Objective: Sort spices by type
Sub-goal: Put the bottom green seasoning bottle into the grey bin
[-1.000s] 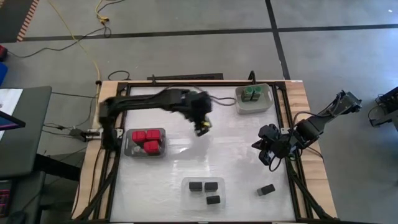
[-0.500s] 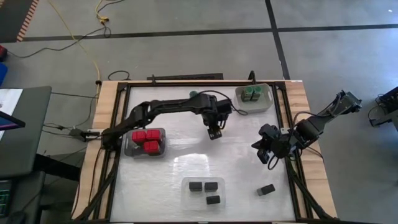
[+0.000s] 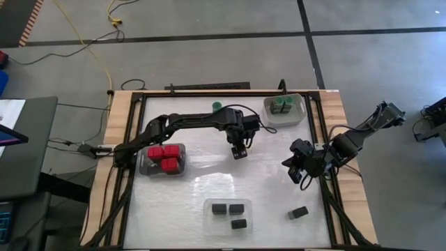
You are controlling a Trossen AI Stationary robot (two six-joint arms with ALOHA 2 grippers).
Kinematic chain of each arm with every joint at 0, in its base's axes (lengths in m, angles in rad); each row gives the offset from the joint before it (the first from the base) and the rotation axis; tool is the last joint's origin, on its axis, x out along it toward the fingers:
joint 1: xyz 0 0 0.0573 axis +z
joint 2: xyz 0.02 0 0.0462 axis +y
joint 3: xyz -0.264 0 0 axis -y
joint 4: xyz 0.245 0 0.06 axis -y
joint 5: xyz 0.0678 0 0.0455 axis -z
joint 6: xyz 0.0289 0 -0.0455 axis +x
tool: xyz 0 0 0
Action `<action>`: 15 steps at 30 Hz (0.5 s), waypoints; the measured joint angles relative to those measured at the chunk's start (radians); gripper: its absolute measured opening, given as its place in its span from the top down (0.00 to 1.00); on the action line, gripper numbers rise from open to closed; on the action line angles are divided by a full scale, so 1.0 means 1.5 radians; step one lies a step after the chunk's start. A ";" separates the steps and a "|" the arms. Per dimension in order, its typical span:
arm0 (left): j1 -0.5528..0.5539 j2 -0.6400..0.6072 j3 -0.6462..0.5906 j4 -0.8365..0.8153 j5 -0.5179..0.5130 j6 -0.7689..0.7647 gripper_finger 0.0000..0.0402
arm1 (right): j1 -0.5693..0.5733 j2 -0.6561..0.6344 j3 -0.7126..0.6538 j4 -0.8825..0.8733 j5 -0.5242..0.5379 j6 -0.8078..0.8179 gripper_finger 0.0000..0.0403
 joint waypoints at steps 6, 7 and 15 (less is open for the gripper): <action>0.000 0.000 0.000 0.000 0.001 -0.017 0.41 | 0.000 0.000 0.000 -0.001 0.000 0.000 0.93; 0.000 0.000 0.000 0.000 0.000 -0.018 0.41 | 0.000 0.000 0.000 -0.001 0.000 0.000 0.93; 0.000 0.000 0.000 0.010 0.000 -0.015 0.40 | 0.000 0.000 0.000 -0.001 0.000 0.000 0.93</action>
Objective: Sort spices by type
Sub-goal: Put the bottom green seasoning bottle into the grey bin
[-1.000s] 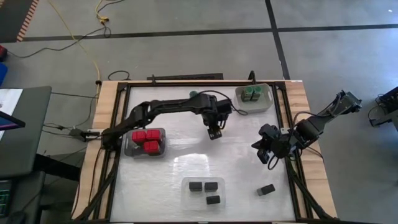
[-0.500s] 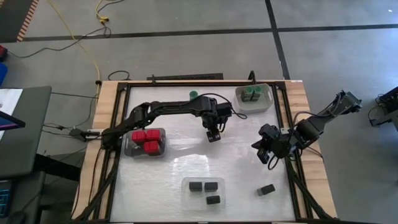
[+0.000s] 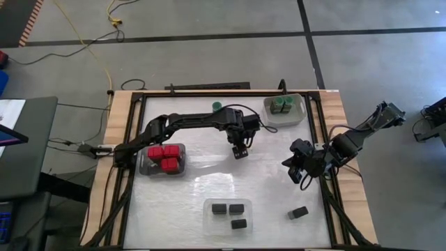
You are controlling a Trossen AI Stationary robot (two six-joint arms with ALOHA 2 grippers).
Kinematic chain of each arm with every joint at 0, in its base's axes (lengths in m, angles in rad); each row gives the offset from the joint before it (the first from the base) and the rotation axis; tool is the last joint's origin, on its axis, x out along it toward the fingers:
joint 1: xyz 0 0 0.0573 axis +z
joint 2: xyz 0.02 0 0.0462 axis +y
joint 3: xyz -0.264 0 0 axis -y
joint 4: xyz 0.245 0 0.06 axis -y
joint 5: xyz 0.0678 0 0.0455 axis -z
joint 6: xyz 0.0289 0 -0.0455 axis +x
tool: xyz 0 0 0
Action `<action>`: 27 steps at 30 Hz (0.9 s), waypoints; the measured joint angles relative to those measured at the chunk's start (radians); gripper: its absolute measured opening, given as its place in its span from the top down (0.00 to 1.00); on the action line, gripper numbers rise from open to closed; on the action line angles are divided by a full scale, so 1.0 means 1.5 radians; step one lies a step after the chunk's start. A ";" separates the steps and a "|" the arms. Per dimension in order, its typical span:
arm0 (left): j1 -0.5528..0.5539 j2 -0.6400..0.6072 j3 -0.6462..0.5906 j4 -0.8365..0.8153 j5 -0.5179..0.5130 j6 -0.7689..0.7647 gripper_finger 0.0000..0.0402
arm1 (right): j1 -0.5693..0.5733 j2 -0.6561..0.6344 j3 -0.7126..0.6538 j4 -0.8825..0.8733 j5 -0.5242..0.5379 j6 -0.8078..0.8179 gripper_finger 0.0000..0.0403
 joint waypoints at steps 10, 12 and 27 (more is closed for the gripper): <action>-0.001 0.000 0.000 0.010 -0.001 0.017 0.33 | 0.000 0.000 0.000 0.000 0.000 0.000 0.93; -0.001 0.000 0.000 0.009 0.000 0.028 0.29 | 0.000 0.000 0.000 0.000 0.000 0.000 0.93; 0.003 -0.038 -0.001 -0.016 -0.005 0.010 0.14 | 0.000 0.000 0.000 0.003 0.001 0.000 0.93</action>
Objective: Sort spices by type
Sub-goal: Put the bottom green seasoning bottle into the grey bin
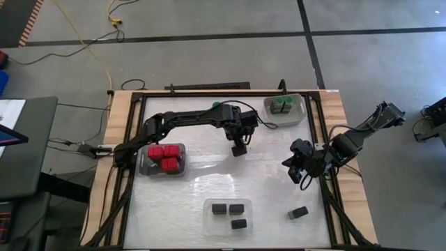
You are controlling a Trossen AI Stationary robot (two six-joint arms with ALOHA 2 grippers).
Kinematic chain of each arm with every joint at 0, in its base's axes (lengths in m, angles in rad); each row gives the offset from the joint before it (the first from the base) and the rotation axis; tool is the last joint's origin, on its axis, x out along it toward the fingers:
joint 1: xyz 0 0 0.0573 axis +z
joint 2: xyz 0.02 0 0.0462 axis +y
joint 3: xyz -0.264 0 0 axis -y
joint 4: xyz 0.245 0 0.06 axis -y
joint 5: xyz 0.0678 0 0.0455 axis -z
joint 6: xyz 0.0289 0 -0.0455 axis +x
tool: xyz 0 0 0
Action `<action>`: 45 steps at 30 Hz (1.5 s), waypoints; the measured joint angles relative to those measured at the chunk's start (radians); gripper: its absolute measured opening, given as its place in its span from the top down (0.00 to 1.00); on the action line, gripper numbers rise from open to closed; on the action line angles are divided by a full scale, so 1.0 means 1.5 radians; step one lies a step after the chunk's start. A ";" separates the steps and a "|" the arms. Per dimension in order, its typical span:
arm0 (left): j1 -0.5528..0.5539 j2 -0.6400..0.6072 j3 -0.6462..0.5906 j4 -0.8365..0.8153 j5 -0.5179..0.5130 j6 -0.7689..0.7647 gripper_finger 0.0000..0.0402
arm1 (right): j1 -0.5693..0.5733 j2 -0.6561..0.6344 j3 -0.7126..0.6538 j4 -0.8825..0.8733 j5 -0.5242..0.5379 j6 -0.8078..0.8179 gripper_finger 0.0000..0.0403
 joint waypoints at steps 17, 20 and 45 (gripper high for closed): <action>-0.037 -0.149 -0.006 -0.138 -0.118 -0.007 0.14 | -0.021 0.000 0.000 -0.003 -0.001 -0.051 0.93; -0.056 -0.176 -0.057 -0.122 -0.126 0.003 0.14 | -0.037 0.000 0.000 -0.001 -0.001 -0.051 0.91; -0.097 -0.742 -0.796 0.161 -0.156 -0.277 0.14 | -0.238 0.005 0.000 -0.063 -0.023 -0.024 0.56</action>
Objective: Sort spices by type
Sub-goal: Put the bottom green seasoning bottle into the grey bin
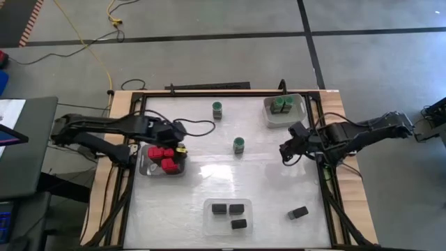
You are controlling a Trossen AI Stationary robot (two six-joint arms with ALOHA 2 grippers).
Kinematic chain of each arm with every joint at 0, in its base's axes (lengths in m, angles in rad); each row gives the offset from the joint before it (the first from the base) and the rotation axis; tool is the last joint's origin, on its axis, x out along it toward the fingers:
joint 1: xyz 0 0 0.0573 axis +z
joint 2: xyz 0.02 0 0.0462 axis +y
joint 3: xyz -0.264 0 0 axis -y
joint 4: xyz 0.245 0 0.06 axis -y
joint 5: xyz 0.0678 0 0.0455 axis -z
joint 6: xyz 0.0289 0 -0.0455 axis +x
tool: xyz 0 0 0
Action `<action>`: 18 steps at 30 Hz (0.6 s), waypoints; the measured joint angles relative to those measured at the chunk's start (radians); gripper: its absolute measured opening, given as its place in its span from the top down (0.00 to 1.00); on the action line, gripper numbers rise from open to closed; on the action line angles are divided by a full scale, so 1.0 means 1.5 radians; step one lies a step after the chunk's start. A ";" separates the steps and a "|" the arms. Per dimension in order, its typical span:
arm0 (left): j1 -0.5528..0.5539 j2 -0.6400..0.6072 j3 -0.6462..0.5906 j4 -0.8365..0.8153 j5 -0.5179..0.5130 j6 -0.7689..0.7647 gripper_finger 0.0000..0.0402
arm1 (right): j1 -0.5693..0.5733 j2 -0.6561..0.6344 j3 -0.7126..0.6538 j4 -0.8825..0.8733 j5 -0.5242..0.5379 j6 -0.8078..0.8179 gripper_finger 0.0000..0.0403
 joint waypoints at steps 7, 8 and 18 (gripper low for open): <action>0.001 -0.087 -0.045 -0.020 -0.066 0.018 0.14 | -0.063 0.000 0.000 0.030 0.000 -0.063 0.29; 0.002 -0.095 -0.046 -0.027 -0.076 0.036 0.14 | -0.068 0.000 0.000 0.034 0.000 -0.064 0.27; 0.004 -0.132 -0.052 -0.055 -0.083 0.154 0.14 | -0.127 0.032 0.000 0.149 0.001 -0.216 0.23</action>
